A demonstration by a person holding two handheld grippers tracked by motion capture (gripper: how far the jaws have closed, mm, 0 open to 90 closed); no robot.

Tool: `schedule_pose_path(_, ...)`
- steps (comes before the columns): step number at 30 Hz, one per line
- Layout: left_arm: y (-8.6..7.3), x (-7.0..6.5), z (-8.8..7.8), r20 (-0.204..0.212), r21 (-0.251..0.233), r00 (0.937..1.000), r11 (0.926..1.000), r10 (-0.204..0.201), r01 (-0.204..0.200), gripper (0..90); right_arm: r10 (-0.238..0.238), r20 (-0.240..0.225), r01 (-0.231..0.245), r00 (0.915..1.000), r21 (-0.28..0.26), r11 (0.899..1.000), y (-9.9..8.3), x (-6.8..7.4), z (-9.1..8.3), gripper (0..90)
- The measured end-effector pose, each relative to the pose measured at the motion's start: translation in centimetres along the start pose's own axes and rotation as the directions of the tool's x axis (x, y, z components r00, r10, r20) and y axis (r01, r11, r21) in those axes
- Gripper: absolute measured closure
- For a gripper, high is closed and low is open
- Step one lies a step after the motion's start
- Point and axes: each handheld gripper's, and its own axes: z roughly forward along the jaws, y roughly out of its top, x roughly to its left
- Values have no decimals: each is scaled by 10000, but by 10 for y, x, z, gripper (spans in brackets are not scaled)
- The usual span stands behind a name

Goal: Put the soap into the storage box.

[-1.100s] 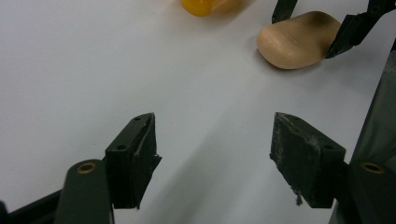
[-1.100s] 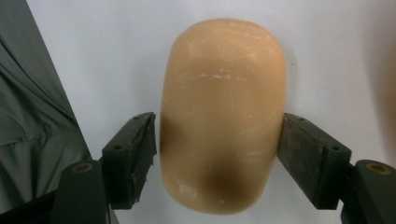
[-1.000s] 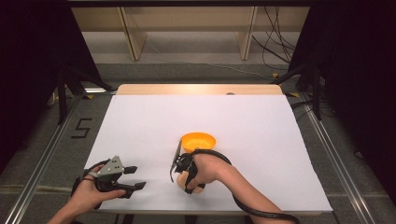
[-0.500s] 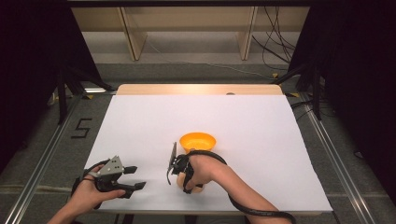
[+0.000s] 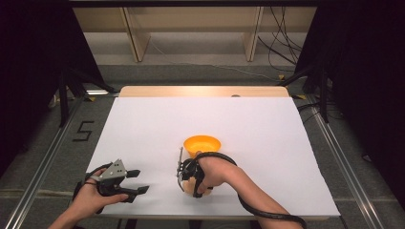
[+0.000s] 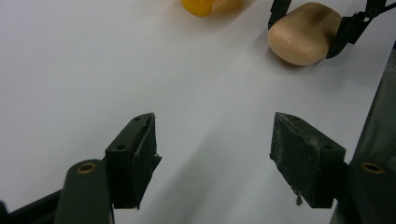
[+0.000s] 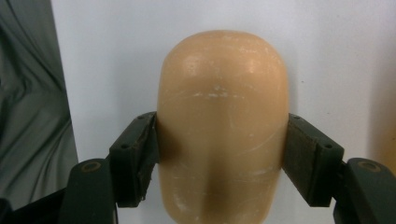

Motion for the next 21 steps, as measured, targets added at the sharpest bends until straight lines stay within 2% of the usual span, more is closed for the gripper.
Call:
schedule_pose_path(2,0,0,0,24,-1,10000,10000,0,0,314,-357,30,356,9994,62,9993,-2,0,-2,338)
schedule_pose_path(4,0,-2,0,35,-3,9995,9996,-299,299,314,-712,102,711,9974,104,9974,-3,-1,-4,338)
schedule_pose_path(5,0,-2,0,36,4,9996,9996,-293,293,314,-535,82,534,9985,158,9984,-3,1,-5,338)
schedule_pose_path(6,0,-1,0,28,73,9998,9997,-214,214,314,-762,-67,762,9971,31,9971,-4,-1,-5,338)
schedule_pose_path(7,0,-1,0,19,75,9998,9998,-209,209,314,-794,-136,793,9968,-90,9968,-5,-1,-4,338)
schedule_pose_path(9,0,-1,0,24,72,9998,9997,-221,221,314,-1050,-90,1049,9944,-95,9944,-7,-3,-6,338)
schedule_pose_path(10,0,-1,0,19,77,9998,9997,-216,216,314,-788,-117,788,9968,-16,9969,-7,-1,-6,338)
schedule_pose_path(13,0,-2,0,36,-4,9995,9995,-317,317,314,-1044,-103,1043,9945,-38,9945,-9,-2,-8,338)
schedule_pose_path(14,0,-2,0,29,17,9996,9996,-296,296,314,-1058,38,1057,9944,216,9942,-9,-2,-10,338)
schedule_pose_path(15,0,-1,0,20,80,9998,9997,-219,219,314,-1051,-26,1051,9945,242,9942,-9,-2,-11,338)
schedule_pose_path(16,0,-1,0,2,16,9998,9998,-199,199,314,-752,-31,752,9972,233,9969,-11,0,-12,338)
schedule_pose_path(17,0,-1,0,12,83,9998,9998,-204,204,314,-991,-46,992,9951,203,9949,-11,-2,-12,338)
schedule_pose_path(19,0,-1,0,18,85,9998,9997,-220,219,314,-1023,-27,1023,9947,197,9946,-12,-2,-12,338)
schedule_pose_path(20,0,-3,1,63,-40,9994,9994,-342,342,314,-884,29,882,9961,338,9955,-14,-2,-14,338)
schedule_pose_path(21,0,-3,1,65,-38,9993,9993,-371,371,314,-1033,11,1032,9947,288,9942,-15,-3,-15,338)
